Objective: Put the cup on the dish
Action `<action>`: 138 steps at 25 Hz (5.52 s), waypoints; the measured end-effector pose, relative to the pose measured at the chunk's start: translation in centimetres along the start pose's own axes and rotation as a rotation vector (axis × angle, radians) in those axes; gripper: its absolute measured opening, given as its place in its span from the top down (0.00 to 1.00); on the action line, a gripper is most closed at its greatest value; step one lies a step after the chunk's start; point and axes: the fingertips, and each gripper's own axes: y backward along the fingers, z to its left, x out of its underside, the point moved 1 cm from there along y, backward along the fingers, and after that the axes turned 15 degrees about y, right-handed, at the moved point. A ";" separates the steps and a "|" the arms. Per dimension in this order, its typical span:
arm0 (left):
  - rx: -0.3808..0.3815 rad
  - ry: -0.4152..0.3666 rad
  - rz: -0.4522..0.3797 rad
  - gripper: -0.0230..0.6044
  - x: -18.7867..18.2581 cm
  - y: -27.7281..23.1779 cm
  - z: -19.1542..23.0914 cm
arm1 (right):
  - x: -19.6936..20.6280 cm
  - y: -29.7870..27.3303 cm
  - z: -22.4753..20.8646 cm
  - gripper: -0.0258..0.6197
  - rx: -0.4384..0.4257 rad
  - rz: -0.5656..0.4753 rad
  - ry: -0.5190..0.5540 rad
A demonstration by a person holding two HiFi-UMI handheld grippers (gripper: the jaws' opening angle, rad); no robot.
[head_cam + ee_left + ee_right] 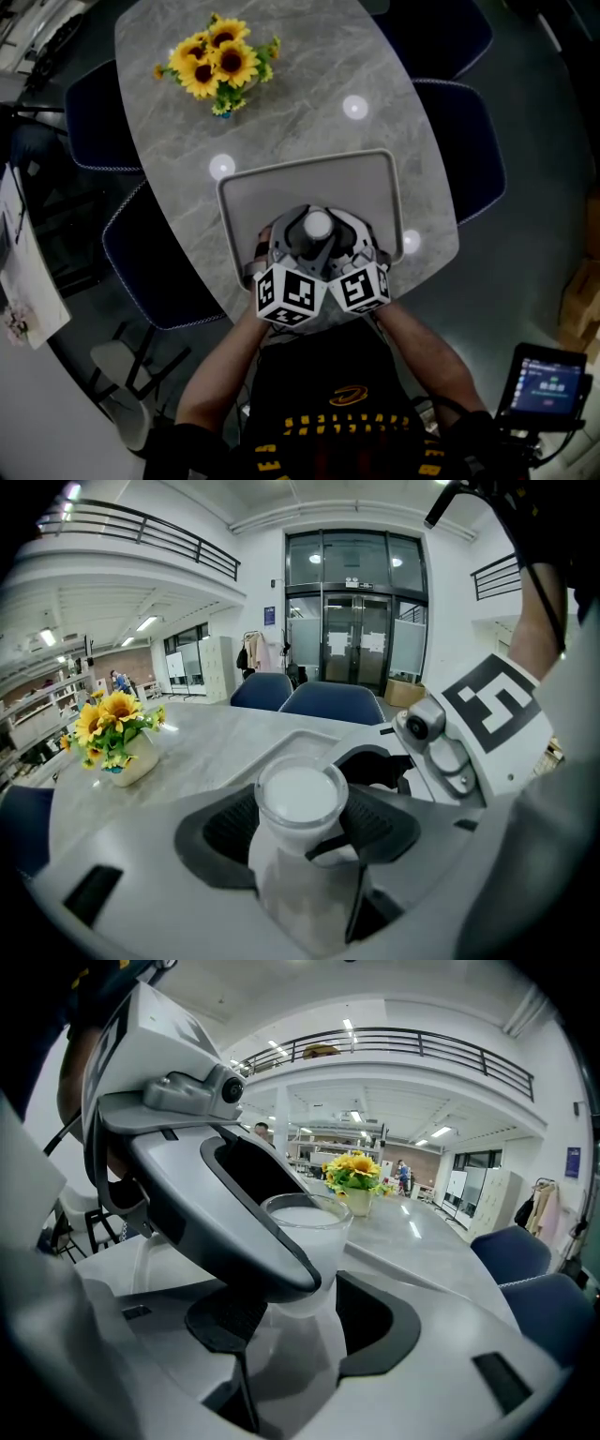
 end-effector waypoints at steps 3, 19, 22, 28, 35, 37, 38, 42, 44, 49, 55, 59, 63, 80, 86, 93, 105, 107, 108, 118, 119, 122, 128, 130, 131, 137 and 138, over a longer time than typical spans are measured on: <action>-0.002 0.004 0.004 0.54 0.1 -0.1 0.0 | 0.1 -0.1 0.1 0.60 -0.008 0.004 0.012; -0.012 0.045 0.025 0.54 1.1 -0.6 0.4 | 0.6 -0.6 0.4 0.60 -0.041 0.079 0.071; -0.016 0.040 0.023 0.54 1.3 -0.8 0.5 | 0.9 -0.8 0.7 0.60 -0.064 0.095 0.082; -0.012 0.028 -0.004 0.54 1.3 -0.7 0.5 | 1.0 -1.0 0.8 0.60 -0.081 0.097 0.095; -0.013 0.034 -0.037 0.54 1.4 -0.9 0.6 | 1.3 -1.3 0.8 0.60 -0.084 0.105 0.100; -0.010 0.051 -0.036 0.54 1.5 -1.0 0.6 | 1.3 -1.3 0.8 0.60 -0.083 0.109 0.106; -0.007 0.060 -0.033 0.54 1.6 -1.0 0.6 | 1.3 -1.2 0.8 0.60 -0.082 0.110 0.106; 0.000 0.080 -0.029 0.54 1.7 -1.1 0.8 | 1.4 -1.2 0.7 0.60 -0.081 0.112 0.103; -0.002 0.086 -0.031 0.54 1.6 -1.1 0.9 | 1.4 -1.3 0.7 0.60 -0.080 0.113 0.112; -0.016 0.100 -0.035 0.49 1.5 -0.9 1.3 | 1.7 -1.1 1.0 0.60 -0.088 0.119 0.122; -0.028 0.120 -0.046 0.49 1.4 -0.4 1.7 | 2.1 -0.9 0.8 0.60 -0.076 0.126 0.106; -0.046 0.104 -0.042 0.49 1.8 0.1 1.7 | 2.3 -0.6 0.7 0.60 -0.071 0.120 0.095; -0.060 0.130 -0.037 0.49 2.4 1.0 1.5 | 2.1 0.4 0.5 0.60 -0.055 0.110 0.069; -0.068 0.255 -0.140 0.66 0.0 7.5 -2.3 | -3.0 8.7 -2.0 0.90 0.030 -0.087 -0.266; -0.030 0.348 -0.218 0.91 -1.0 9.9 -5.0 | -4.8 11.9 -1.6 0.95 0.023 -0.144 -0.369; -0.138 0.395 -0.301 0.96 -3.1 13.1 -6.8 | -6.7 15.4 -1.2 0.95 0.030 -0.218 -0.414; -0.147 0.418 -0.389 0.96 -4.3 17.0 -11.9 | -9.7 21.3 -1.5 0.95 0.089 -0.329 -0.367; -0.145 0.420 -0.397 0.96 -4.5 17.6 -12.7 | -10.3 22.3 -1.3 0.95 0.093 -0.350 -0.343; -0.142 0.417 -0.404 0.96 -4.5 17.8 -13.1 | -10.5 22.7 -1.2 0.95 0.095 -0.359 -0.333; -0.118 0.374 -0.460 0.96 -7.1 20.7 -16.4 | -12.0 26.4 -0.5 0.95 0.120 -0.411 -0.294; -0.117 0.367 -0.467 0.96 -7.4 21.0 -16.6 | -12.2 26.8 -0.6 0.95 0.126 -0.418 -0.293; -0.106 0.357 -0.487 0.96 -7.8 21.9 -17.2 | -12.7 28.1 -0.9 0.95 0.152 -0.437 -0.292; -0.079 0.322 -0.528 0.96 -9.0 23.1 -18.8 | -12.8 31.1 -2.4 0.95 0.228 -0.458 -0.305; -0.080 0.316 -0.540 0.96 -9.1 23.6 -19.2 | -12.7 31.7 -2.6 0.95 0.239 -0.470 -0.318; -0.080 0.311 -0.547 0.96 -9.1 23.8 -19.2 | -12.7 31.8 -2.7 0.95 0.243 -0.477 -0.324; -0.126 0.320 -0.596 0.96 -9.4 26.5 -19.4 | -14.5 33.2 -3.0 0.95 0.251 -0.511 -0.279; -0.123 0.316 -0.605 0.96 -9.4 27.2 -20.1 | -14.9 34.2 -2.5 0.95 0.255 -0.515 -0.280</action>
